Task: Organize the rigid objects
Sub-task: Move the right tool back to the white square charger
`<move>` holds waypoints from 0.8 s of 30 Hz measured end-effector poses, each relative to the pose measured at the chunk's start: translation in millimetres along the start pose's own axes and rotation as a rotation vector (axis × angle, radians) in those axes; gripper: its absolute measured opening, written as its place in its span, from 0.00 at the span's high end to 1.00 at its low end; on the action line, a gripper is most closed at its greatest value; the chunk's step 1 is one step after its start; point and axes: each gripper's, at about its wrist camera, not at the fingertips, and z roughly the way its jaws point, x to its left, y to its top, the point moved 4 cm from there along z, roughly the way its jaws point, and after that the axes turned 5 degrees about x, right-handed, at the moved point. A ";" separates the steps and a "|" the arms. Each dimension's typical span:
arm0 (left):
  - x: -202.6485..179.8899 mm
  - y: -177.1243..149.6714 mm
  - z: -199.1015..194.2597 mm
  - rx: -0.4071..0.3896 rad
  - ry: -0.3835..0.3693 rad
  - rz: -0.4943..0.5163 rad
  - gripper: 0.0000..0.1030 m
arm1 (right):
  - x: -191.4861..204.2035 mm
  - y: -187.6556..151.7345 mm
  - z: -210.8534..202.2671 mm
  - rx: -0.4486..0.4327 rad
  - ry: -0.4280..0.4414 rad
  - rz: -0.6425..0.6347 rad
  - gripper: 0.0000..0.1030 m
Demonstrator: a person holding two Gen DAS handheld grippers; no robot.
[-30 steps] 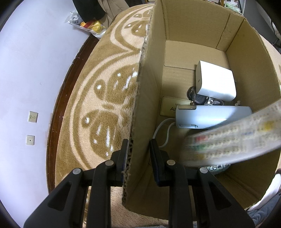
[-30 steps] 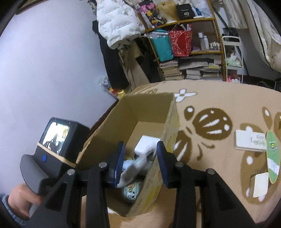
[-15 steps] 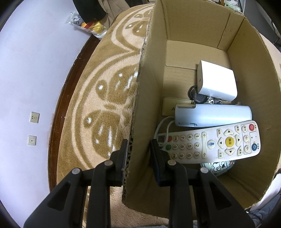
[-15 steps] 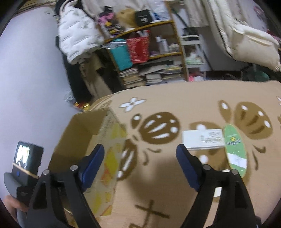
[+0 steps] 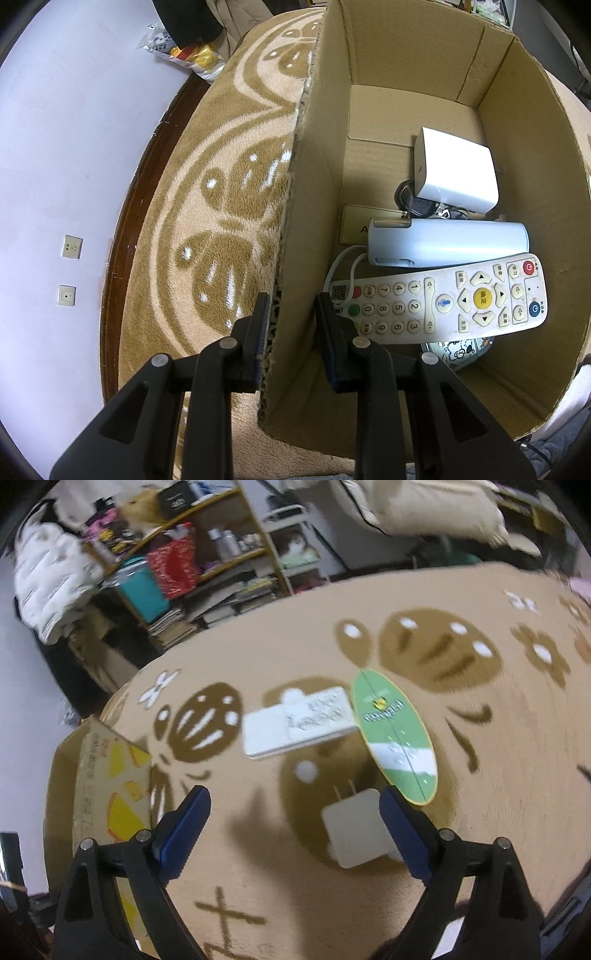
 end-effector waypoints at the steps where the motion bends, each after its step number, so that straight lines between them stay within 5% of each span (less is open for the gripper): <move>1: 0.0 0.0 0.2 0.000 0.001 0.001 0.76 | -3.6 -1.1 2.3 0.006 -0.005 0.014 0.06; 7: -0.2 0.0 0.7 0.000 0.000 0.001 0.76 | -17.9 -10.8 28.5 0.109 -0.001 0.087 0.20; 16: -1.2 0.2 0.2 0.000 0.003 0.003 0.76 | -25.7 -12.6 33.0 0.119 -0.098 0.070 0.24; 19: -0.9 -0.2 0.1 -0.001 0.006 0.006 0.76 | -32.5 -13.4 36.4 0.138 -0.089 0.098 0.31; 22: -1.6 -1.1 -0.5 -0.001 0.006 0.006 0.76 | -26.9 -16.2 41.7 0.174 -0.026 0.095 0.51; 24: -1.6 -1.5 -0.6 0.000 0.006 0.007 0.76 | -18.6 -18.1 44.2 0.184 -0.007 0.070 0.51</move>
